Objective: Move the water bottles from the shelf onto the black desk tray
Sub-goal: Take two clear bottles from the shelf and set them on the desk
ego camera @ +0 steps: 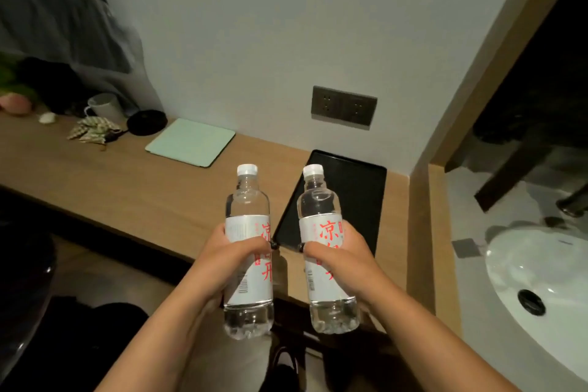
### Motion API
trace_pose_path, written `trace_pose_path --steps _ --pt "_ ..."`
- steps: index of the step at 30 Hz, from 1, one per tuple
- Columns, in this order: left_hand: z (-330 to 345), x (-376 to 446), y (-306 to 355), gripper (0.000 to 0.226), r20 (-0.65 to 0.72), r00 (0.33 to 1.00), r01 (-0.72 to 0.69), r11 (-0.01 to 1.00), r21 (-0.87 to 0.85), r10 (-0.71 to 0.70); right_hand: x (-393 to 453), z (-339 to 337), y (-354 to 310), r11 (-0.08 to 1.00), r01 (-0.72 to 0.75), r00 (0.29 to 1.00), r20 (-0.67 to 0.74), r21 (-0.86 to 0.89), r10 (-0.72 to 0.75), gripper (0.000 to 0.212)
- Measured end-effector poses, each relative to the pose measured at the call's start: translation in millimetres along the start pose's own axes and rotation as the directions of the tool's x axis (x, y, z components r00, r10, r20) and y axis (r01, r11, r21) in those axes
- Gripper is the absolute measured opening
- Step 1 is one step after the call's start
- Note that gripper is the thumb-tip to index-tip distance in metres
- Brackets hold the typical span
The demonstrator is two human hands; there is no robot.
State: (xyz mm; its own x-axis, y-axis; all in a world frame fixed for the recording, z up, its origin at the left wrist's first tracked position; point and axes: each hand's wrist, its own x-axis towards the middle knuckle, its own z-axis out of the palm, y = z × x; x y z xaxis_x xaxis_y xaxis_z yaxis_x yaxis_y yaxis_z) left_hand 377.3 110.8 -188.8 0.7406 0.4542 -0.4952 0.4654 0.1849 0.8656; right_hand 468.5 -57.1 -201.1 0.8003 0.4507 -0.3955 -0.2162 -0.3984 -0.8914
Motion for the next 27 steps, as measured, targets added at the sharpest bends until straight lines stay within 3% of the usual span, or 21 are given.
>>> trace_pose_path --steps 4,7,9,15,19,27 --pt "-14.2 53.1 16.2 0.068 -0.067 0.997 0.033 0.999 -0.004 -0.034 58.9 17.8 -21.3 1.0 -0.011 1.0 0.027 -0.024 0.012 0.043" --pt "-24.9 81.2 28.8 0.039 -0.1 0.995 0.029 0.999 0.023 -0.026 97.4 30.5 -33.9 1.0 -0.024 0.999 0.026 -0.011 0.024 0.043" --pt "-33.7 98.8 34.0 0.033 -0.11 0.994 0.028 0.998 0.064 -0.021 119.0 36.2 -40.8 0.999 -0.042 0.999 0.027 0.011 0.042 0.043" --pt "-57.0 144.8 47.1 0.043 -0.088 0.995 -0.018 0.969 0.244 0.041 161.7 41.8 -58.6 0.999 -0.037 0.999 0.034 -0.024 0.038 0.031" --pt "-68.7 182.4 59.2 0.053 -0.051 0.99 -0.103 0.918 0.383 0.132 190.6 47.8 -66.9 0.996 -0.016 0.999 -0.035 -0.084 0.013 0.032" --pt "-82.8 266.2 74.0 0.056 0.0 0.968 -0.226 0.874 0.43 0.25 252.7 82.1 -68.4 0.995 -0.035 0.971 -0.237 -0.097 0.011 0.068"
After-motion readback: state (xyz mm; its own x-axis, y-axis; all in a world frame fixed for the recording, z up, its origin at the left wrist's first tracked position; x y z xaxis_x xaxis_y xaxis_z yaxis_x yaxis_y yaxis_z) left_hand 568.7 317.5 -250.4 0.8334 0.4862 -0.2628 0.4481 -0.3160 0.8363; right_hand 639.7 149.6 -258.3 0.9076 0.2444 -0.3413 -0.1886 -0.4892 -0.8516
